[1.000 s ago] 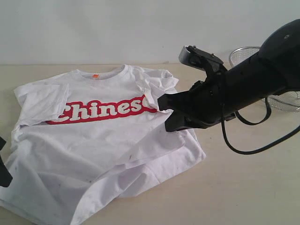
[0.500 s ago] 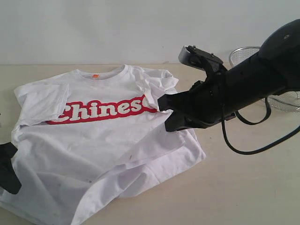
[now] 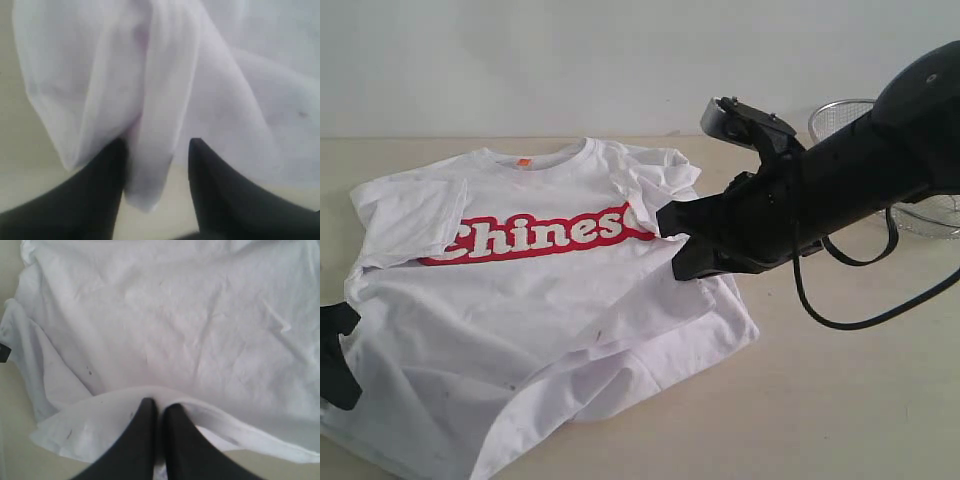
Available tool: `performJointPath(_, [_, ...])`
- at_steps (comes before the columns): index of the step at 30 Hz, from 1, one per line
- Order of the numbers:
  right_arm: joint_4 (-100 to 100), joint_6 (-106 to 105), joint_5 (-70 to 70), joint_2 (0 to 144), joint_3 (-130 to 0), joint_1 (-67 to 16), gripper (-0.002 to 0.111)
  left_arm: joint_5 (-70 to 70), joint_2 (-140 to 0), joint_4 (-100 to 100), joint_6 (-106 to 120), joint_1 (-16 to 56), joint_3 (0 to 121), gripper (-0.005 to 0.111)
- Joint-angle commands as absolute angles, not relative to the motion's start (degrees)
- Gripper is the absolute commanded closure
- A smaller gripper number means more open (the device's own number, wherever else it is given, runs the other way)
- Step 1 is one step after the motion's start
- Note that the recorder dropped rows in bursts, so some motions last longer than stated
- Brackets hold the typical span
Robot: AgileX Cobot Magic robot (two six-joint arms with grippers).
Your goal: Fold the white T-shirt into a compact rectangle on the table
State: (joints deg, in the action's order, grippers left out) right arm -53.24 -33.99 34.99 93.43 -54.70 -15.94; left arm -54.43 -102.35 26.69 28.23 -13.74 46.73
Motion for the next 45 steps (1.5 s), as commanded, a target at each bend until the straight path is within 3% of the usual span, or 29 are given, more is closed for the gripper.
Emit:
performJointPath(1, [-53.2, -34.6, 34.7, 93.4, -55.1, -15.8, 0.108, -53.5, -102.3, 27.1, 28.3, -13.4, 47.0, 0.083])
performJointPath(6, [-53.2, -34.6, 34.7, 93.4, -55.1, -15.8, 0.108, -53.5, -103.0, 27.1, 28.3, -13.4, 47.0, 0.102])
performJointPath(18, [-53.6, -34.6, 34.0, 93.3, -55.1, -15.8, 0.108, -53.7, -100.9, 41.5, 36.1, -13.4, 47.2, 0.102])
performJointPath(45, [-52.7, -35.7, 23.2, 99.5, -69.3, -15.8, 0.108, -50.6, -93.4, 44.1, 34.7, -13.4, 63.0, 0.102])
